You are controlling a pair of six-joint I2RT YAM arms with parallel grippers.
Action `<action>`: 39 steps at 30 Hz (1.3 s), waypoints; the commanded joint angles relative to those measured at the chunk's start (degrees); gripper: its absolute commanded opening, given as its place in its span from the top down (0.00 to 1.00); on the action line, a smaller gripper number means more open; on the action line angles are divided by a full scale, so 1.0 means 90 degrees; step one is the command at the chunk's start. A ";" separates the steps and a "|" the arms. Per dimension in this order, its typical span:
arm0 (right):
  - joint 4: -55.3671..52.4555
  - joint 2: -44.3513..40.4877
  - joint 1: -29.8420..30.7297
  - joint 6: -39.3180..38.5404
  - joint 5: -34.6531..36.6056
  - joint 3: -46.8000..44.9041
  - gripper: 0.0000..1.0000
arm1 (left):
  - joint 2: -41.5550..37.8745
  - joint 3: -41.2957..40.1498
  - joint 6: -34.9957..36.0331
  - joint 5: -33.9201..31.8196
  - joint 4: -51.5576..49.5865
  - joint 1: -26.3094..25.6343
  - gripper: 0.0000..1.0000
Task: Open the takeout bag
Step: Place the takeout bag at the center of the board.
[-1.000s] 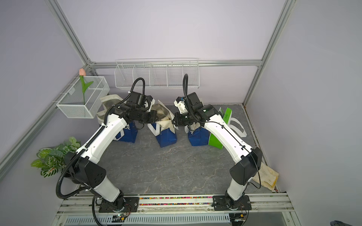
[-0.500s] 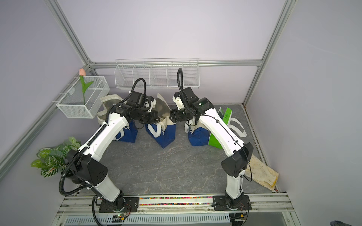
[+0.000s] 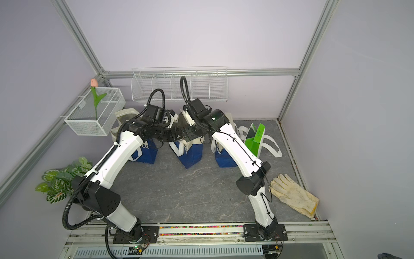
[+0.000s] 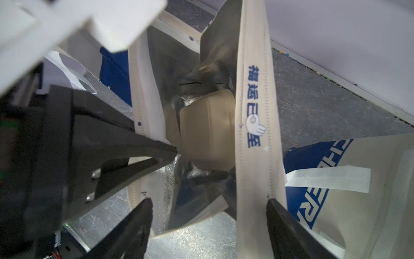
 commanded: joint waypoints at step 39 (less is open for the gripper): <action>0.0415 -0.1594 -0.1217 0.0411 -0.3727 -0.2104 0.93 | 0.0674 0.0689 0.1325 -0.1233 -0.0053 -0.0006 1.00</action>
